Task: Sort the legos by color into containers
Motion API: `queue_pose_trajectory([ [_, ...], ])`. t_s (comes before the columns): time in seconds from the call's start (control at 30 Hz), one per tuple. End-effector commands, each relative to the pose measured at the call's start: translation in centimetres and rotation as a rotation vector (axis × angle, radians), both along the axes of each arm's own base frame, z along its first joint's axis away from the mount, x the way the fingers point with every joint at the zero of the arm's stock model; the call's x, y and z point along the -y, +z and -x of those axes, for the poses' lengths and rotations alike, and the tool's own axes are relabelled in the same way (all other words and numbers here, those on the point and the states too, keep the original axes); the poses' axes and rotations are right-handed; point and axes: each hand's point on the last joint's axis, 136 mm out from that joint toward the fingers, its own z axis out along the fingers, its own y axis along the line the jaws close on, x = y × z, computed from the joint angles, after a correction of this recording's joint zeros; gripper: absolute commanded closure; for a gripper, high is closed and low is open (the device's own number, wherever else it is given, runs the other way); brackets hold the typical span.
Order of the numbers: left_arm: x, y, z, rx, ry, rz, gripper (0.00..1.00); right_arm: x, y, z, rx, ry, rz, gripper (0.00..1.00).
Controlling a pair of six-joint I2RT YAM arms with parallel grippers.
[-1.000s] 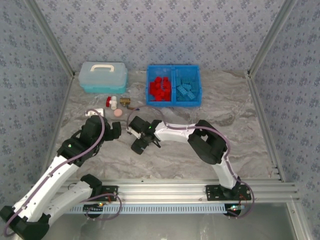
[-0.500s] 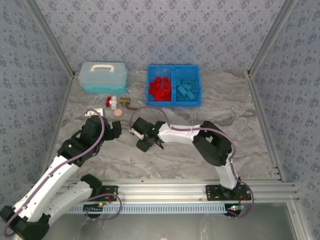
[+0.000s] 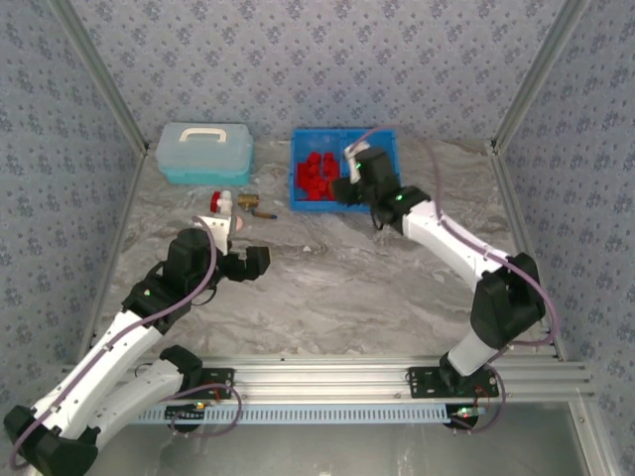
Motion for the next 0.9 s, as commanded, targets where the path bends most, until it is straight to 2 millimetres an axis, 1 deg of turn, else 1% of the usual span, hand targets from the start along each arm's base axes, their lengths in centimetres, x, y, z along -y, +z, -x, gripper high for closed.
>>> queue_pose_trajectory([
  [0.0,3.6,3.6,1.2,0.109,-0.217,0.114,0.01,2.6,-1.4,-4.3,-0.043,-0.110,-0.009,0.49],
  [0.07,4.5,4.6,1.8,0.148,-0.277,0.128,0.01,4.8,-2.2,-7.2,-0.060,-0.183,-0.007,0.49],
  [0.1,4.8,5.1,2.0,0.168,-0.296,0.130,0.01,5.3,-2.9,-8.4,-0.075,-0.203,-0.006,0.49],
  [0.13,5.1,5.5,2.1,0.192,-0.315,0.125,0.01,6.0,-3.3,-9.7,-0.081,-0.224,-0.007,0.49],
  [0.17,5.4,5.9,2.3,0.213,-0.332,0.119,0.01,6.5,-4.4,-10.8,-0.102,-0.242,0.000,0.49],
  [0.27,6.0,6.5,2.6,0.257,-0.371,0.097,0.01,6.7,-5.9,-13.4,-0.141,-0.253,-0.005,0.47],
  [0.33,6.2,6.6,2.7,0.271,-0.381,0.092,0.01,6.1,-6.2,-14.4,-0.163,-0.247,-0.027,0.45],
  [0.37,6.3,6.6,2.8,0.272,-0.386,0.089,0.01,5.7,-6.1,-14.9,-0.163,-0.240,-0.032,0.42],
  [0.43,6.4,6.4,2.7,0.266,-0.388,0.086,0.01,5.6,-6.2,-15.5,-0.166,-0.253,-0.025,0.35],
  [0.5,6.3,6.1,2.6,0.253,-0.375,0.076,0.01,5.9,-6.1,-15.9,-0.172,-0.276,-0.021,0.28],
  [0.6,5.8,5.6,2.2,0.236,-0.337,0.055,0.01,6.0,-5.2,-16.1,-0.160,-0.284,-0.029,0.21],
  [0.67,5.6,5.3,2.2,0.239,-0.327,0.049,0.01,5.8,-4.2,-16.0,-0.148,-0.280,-0.031,0.16],
  [0.8,5.1,5.0,2.0,0.255,-0.301,0.040,0.01,5.9,-2.0,-15.3,-0.120,-0.266,-0.031,0.14],
  [0.87,4.6,4.8,1.5,0.260,-0.263,0.022,0.01,5.9,-0.5,-14.3,-0.102,-0.251,-0.036,0.14],
])
